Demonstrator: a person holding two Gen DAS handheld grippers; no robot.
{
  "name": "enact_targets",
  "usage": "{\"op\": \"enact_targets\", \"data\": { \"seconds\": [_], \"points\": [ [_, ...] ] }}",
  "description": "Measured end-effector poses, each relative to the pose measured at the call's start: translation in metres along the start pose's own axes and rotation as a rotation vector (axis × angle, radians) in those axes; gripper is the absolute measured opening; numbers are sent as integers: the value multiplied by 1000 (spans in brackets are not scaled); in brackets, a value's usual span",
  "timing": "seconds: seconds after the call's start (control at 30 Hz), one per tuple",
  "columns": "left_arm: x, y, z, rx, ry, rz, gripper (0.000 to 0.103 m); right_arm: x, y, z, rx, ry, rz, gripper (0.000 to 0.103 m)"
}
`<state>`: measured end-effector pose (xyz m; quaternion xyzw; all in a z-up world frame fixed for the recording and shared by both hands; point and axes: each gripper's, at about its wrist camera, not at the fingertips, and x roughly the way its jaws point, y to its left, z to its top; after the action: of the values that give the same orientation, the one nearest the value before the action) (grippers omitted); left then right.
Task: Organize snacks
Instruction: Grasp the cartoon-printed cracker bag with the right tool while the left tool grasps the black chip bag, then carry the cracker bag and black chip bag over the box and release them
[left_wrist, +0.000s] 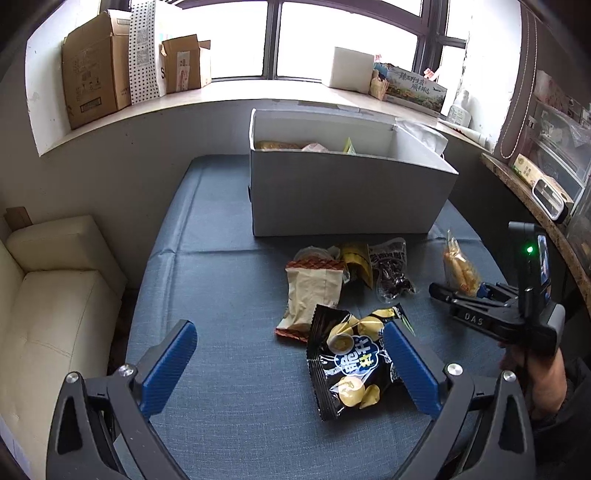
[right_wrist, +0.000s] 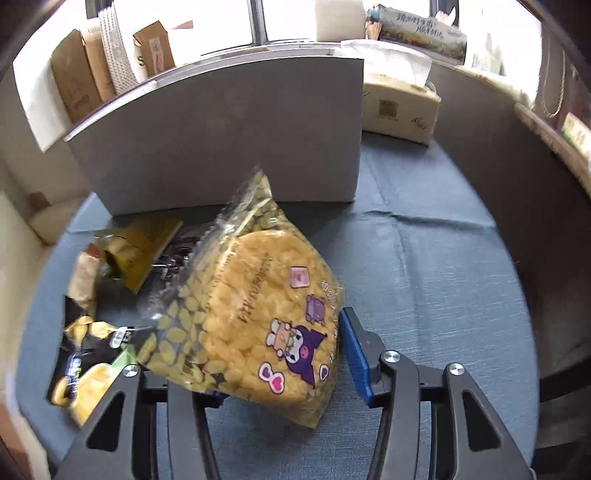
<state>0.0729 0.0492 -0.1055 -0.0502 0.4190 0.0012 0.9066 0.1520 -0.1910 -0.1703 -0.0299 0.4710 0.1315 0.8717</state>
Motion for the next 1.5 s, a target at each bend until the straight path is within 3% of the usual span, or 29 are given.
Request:
{"op": "enact_targets", "data": {
  "seconds": [0.1,0.3,0.47,0.6,0.67,0.77,0.87,0.93,1.03,1.13,1.2,1.23,1.37,1.5],
  "points": [
    [2,-4,-4,10,8,-6,103,-10,-3,-2,-7,-27,42,47],
    [8,-14,-10,42,17,-28,103,-40,-8,1,-27,-95,92,42],
    [23,-38,-19,136,62,-63,103,-69,-8,3,-44,-135,115,41],
    [52,-57,-19,89,147,-25,103,-83,1,1,-46,-151,115,41],
    [59,-67,-18,83,132,-18,103,-86,5,3,-48,-152,116,41],
    [79,-76,-21,52,182,-20,103,-91,5,0,-54,-156,118,42],
    [86,-83,-21,77,170,30,103,-91,1,-3,-48,-146,123,42],
    [87,-84,-23,85,157,25,103,-90,-2,-5,-38,-141,124,41],
    [88,-76,-22,49,165,-36,90,-88,-4,-9,-29,-131,130,41],
    [80,-78,-23,83,141,-43,68,-86,-4,-11,-25,-128,130,41],
    [72,-79,-23,94,126,-67,42,-86,-3,-12,-26,-128,134,41],
    [68,-78,-21,97,128,-83,35,-86,-2,-13,-29,-128,136,42],
    [65,-68,-20,79,152,-137,30,-86,2,-13,-43,-131,138,41],
    [47,-61,-21,75,126,-175,28,-87,4,-13,-44,-134,139,41]
  ]
}}
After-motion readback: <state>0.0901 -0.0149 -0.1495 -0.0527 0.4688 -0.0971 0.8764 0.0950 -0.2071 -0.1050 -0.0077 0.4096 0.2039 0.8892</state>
